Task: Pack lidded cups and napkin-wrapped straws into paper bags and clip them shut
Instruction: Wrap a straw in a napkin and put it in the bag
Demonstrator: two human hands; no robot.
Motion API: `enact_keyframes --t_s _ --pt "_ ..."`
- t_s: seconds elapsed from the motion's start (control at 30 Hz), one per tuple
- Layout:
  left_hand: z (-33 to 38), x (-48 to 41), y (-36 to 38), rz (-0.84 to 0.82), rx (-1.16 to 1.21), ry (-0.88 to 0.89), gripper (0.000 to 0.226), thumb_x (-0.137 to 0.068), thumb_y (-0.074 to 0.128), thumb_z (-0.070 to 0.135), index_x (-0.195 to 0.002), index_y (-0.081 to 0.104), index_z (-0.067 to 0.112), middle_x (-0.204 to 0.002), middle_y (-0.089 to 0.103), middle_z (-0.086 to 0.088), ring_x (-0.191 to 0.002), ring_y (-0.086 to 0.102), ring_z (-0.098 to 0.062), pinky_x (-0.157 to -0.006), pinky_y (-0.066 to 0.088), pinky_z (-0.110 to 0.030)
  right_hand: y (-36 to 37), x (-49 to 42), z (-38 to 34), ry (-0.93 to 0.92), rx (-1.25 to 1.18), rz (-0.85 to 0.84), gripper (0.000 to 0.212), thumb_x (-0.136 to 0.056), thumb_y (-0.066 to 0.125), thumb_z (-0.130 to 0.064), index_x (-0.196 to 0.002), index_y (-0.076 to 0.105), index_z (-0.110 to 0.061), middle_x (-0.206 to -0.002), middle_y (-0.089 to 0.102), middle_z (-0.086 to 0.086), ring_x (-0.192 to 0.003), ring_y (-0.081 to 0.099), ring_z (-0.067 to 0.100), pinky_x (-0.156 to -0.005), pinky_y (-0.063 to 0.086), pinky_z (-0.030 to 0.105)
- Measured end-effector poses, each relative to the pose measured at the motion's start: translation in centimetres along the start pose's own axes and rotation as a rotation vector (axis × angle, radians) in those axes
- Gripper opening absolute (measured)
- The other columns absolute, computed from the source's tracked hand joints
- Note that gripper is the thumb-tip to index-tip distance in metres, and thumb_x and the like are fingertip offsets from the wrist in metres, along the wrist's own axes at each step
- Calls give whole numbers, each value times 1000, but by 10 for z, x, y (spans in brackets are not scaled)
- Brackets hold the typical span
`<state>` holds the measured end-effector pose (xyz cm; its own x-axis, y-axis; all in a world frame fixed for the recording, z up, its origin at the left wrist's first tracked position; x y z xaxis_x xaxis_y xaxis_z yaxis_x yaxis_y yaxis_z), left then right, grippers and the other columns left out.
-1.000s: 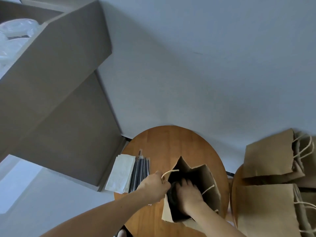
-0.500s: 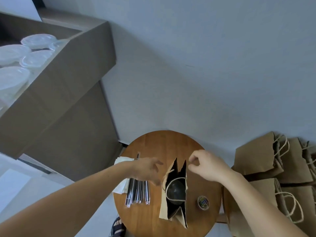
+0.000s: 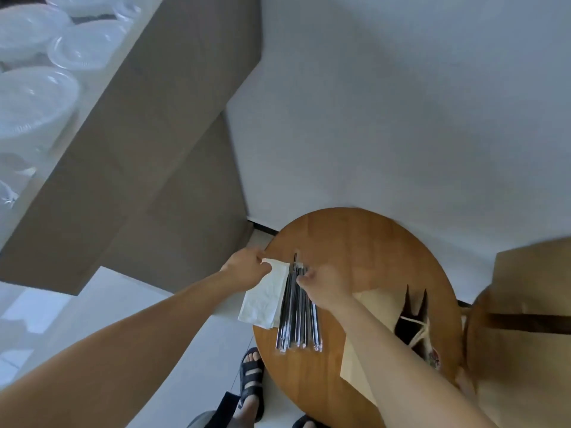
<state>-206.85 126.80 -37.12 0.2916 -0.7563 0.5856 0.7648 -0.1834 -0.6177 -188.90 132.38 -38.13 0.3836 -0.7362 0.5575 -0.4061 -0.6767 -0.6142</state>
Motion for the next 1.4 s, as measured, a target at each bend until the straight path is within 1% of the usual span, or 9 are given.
enact_keyframes --t_s 0.1,0.27,0.37,0.67,0.97,1.07,1.17,1.3,1.4 --pt "-35 -17 12 -2 44 -74 41 -92 52 22 -132 55 16 -109 60 2 -79 57 -8 -57 41 -21 56 -23 18 89 -13 -25 50 -93 53 -21 -48 33 -18 -39 30 -6 -31 29 7 -46 33 23" --pt "-81 -40 34 -1 54 -160 33 -94 51 19 -125 58 18 -89 56 9 -66 54 -5 -48 40 -17 114 -55 39 172 -33 2 40 -92 55 -28 -58 36 -16 -51 38 -4 -40 39 8 -34 25 17" --pt "-98 -51 45 -8 48 -175 29 -94 50 19 -121 60 16 -87 56 10 -66 54 -6 -43 37 -11 126 -73 48 210 -26 57 34 -91 57 -30 -64 41 -17 -55 43 -4 -46 45 9 -41 28 22" --pt "-122 -72 61 -29 121 -174 34 -90 54 22 -124 57 20 -103 56 9 -79 54 -4 -55 39 -15 146 -104 59 259 108 70 26 -93 54 -39 -95 57 -13 -81 64 -1 -70 64 18 -48 36 21" --pt "-128 -70 60 -11 180 -192 36 -90 54 23 -126 56 19 -105 55 11 -92 55 -9 -62 41 -16 147 -112 63 305 146 80 22 -92 56 -35 -86 60 -14 -73 64 -2 -60 63 15 -46 38 21" --pt "-125 -70 62 -19 182 -185 36 -92 53 23 -127 56 18 -108 55 10 -92 55 -9 -59 39 -13 147 -114 67 323 96 85 25 -89 55 -20 -64 52 -15 -54 52 -4 -42 47 12 -41 26 17" --pt "-124 -68 61 -19 184 -185 36 -92 53 22 -128 55 18 -111 56 8 -96 54 -11 -60 39 -13 147 -113 65 264 34 86 29 -86 55 -16 -57 49 -16 -49 45 -2 -39 41 14 -40 24 16" --pt "-122 -65 61 -7 181 -195 36 -93 53 21 -129 54 16 -109 54 7 -96 54 -12 -65 42 -17 140 -104 59 193 -155 132 14 -84 61 -22 -71 58 -15 -66 62 -2 -55 56 9 -46 35 20" --pt "-120 -61 60 7 189 -213 38 -93 54 21 -131 51 16 -118 56 4 -98 52 -13 -73 42 -21 137 -97 57 159 -409 158 10 -80 68 -16 -74 60 -13 -69 62 -2 -66 59 12 -53 40 22"
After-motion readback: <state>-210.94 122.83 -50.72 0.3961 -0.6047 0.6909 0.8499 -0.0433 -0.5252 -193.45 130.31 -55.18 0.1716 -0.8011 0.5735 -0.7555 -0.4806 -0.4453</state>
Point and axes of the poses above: each hand's wrist, its own x-axis away from the middle knuckle, its own y-axis out of the palm, z = x × y, the point moved 9 cm from there along -x, towards the middle knuckle
